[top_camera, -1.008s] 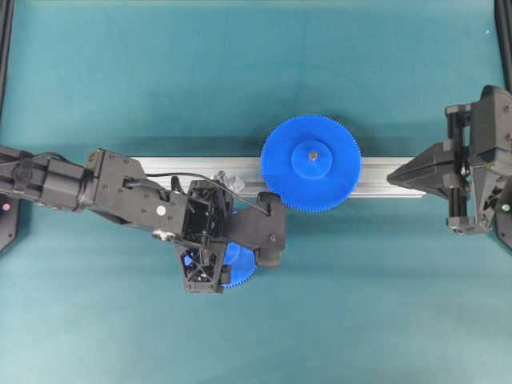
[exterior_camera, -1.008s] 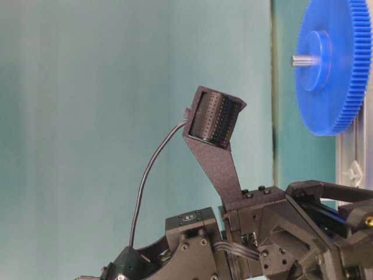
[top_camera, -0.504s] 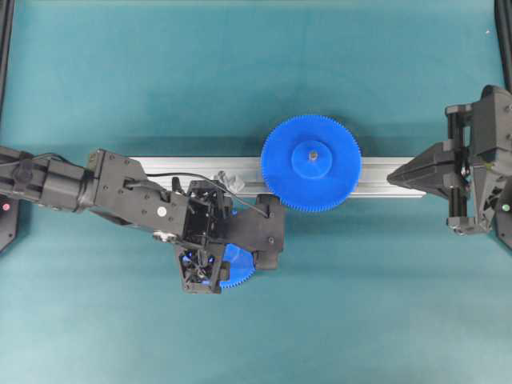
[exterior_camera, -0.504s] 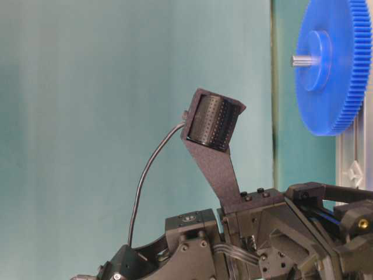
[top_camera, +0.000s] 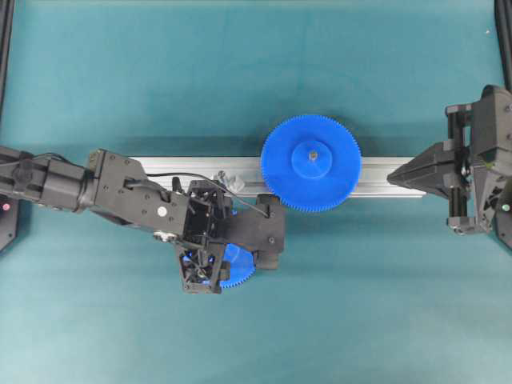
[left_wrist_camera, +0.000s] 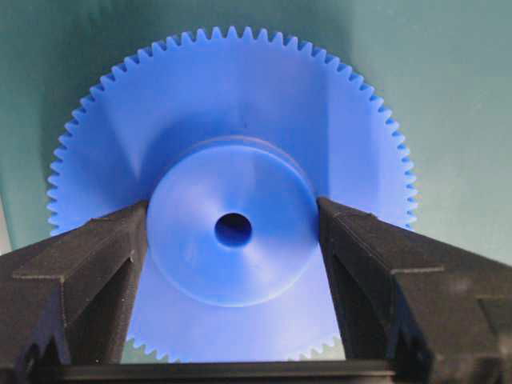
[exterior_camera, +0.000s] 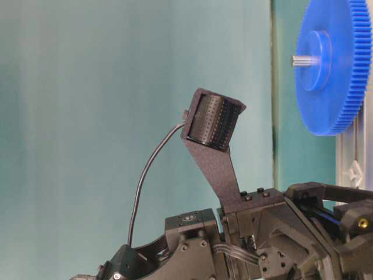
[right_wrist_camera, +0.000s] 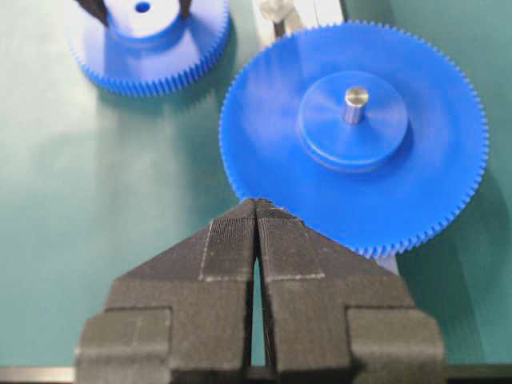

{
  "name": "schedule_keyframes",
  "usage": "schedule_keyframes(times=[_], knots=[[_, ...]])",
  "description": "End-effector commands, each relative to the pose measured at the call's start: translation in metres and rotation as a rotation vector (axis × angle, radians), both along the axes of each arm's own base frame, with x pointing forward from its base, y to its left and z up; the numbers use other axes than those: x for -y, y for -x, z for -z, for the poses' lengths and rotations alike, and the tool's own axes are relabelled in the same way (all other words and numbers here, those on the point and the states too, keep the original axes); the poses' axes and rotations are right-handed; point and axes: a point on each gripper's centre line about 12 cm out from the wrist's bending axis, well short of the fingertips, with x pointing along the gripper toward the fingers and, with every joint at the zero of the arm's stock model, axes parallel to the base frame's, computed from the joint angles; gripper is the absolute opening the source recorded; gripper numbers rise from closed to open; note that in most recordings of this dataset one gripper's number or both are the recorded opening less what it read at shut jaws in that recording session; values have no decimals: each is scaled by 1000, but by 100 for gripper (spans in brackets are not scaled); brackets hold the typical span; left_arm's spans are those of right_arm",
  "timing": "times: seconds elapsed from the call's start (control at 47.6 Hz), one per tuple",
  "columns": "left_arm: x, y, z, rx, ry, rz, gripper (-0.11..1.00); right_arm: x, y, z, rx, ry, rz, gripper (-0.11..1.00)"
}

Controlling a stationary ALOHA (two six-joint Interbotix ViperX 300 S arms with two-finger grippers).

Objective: Insert the small gear onto the shaft.
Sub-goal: 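Lift the blue gear upright with the left gripper, then carry the gear toward the empty left shaft beside the large gear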

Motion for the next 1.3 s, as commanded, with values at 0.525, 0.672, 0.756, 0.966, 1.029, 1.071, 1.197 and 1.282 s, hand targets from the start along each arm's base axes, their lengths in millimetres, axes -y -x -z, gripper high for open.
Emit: schedule_keyframes(times=[0.525, 0.672, 0.756, 0.966, 1.029, 1.071, 1.197, 1.282], knots=[[3, -19, -80, 84, 6, 8, 69, 0, 2, -5, 26, -10, 6, 2], [3, -19, -95, 116, 10, 8, 69, 0, 4, -4, 28, -9, 6, 2], [2, -17, -108, 145, 12, 10, 69, 0, 5, -4, 30, -9, 7, 2], [-7, -9, -131, 189, 10, 2, 69, 0, 5, -3, 31, -9, 8, 2], [-12, -7, -136, 189, 5, 0, 69, 0, 5, -3, 31, -9, 8, 2], [-15, -6, -139, 186, 2, -3, 69, 0, 5, -3, 31, -9, 8, 2], [-27, -1, -147, 155, -15, -3, 69, 0, 5, -3, 33, -9, 8, 2], [-36, 2, -151, 137, -27, -4, 69, 0, 6, -2, 30, -9, 8, 2]])
